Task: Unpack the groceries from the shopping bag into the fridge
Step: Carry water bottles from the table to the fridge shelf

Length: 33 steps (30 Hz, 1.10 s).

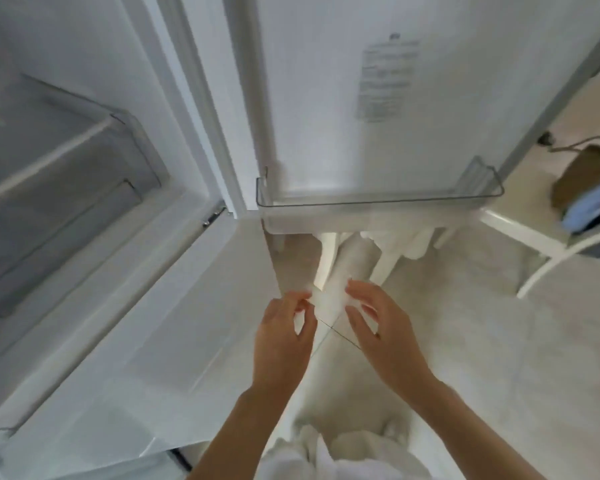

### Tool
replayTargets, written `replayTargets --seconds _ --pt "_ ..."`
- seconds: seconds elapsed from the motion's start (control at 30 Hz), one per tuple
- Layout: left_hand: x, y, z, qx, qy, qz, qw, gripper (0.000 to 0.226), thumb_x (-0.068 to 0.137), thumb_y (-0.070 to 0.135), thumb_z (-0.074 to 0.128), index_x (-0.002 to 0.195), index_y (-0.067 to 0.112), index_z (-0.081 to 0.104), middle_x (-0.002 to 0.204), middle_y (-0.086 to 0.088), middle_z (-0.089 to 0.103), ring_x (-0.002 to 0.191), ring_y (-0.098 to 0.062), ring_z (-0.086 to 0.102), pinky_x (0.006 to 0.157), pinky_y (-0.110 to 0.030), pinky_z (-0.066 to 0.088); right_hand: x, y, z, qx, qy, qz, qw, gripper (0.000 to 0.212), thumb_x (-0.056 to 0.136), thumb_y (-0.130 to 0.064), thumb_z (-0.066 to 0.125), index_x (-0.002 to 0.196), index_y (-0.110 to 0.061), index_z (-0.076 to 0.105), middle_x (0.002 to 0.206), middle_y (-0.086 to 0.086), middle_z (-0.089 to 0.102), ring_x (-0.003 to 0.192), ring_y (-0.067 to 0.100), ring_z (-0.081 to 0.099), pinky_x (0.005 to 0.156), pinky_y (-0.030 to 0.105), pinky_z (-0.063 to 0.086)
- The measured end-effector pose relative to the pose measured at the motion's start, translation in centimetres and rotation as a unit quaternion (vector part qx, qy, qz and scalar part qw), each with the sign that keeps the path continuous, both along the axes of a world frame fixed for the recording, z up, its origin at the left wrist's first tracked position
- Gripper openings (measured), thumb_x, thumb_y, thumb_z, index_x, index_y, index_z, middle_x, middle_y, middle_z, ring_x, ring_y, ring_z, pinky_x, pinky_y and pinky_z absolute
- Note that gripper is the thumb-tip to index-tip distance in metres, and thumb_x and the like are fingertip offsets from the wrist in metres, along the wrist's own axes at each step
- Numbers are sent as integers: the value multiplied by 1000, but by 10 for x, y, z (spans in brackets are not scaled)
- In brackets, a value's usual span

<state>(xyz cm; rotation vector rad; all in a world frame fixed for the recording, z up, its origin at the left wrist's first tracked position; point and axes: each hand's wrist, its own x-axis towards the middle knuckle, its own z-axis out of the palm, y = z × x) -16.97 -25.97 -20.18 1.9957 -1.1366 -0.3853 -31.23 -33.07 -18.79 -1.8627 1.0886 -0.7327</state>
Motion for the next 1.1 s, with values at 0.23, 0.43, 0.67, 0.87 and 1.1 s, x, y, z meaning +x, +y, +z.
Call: replayTargets --seconds 0.23,0.43,0.67,0.87,1.1 --pt "-145 -42 -29 48 6 -145 988 16 92 21 60 107 26 63 88 15 64 85 -1 58 77 -21 50 -174 -11 -30 34 36 -151 987 31 91 -11 59 120 -17 56 112 -12 63 108 1 59 96 34 50" --pt "-268 -105 -51 106 26 -224 968 16 93 23 58 107 28 63 87 13 65 82 1 59 75 -17 49 -313 -42 -47 57 63 -219 972 30 93 -17 57 123 -19 55 114 -9 62 110 2 57 98 30 47" --pt "-372 -171 -55 139 36 -312 939 18 93 24 57 110 28 61 87 17 63 84 3 58 80 -24 52 -414 -81 -57 90 91 -286 950 29 94 -21 55 123 -20 54 114 -9 61 110 4 57 98 32 47" --pt "-398 -227 -61 146 39 -317 936 14 92 23 57 104 28 62 84 13 65 81 -3 60 76 -29 54 -443 -137 -64 118 99 -299 942 29 94 -22 55 123 -18 54 113 -7 63 109 7 58 97 32 48" --pt "-379 -336 -70 147 39 -268 951 12 90 18 61 100 24 65 72 16 63 72 1 62 71 -23 55 -439 -254 -66 98 115 -258 954 29 94 -22 55 123 -19 54 110 -8 63 106 4 59 94 23 46"
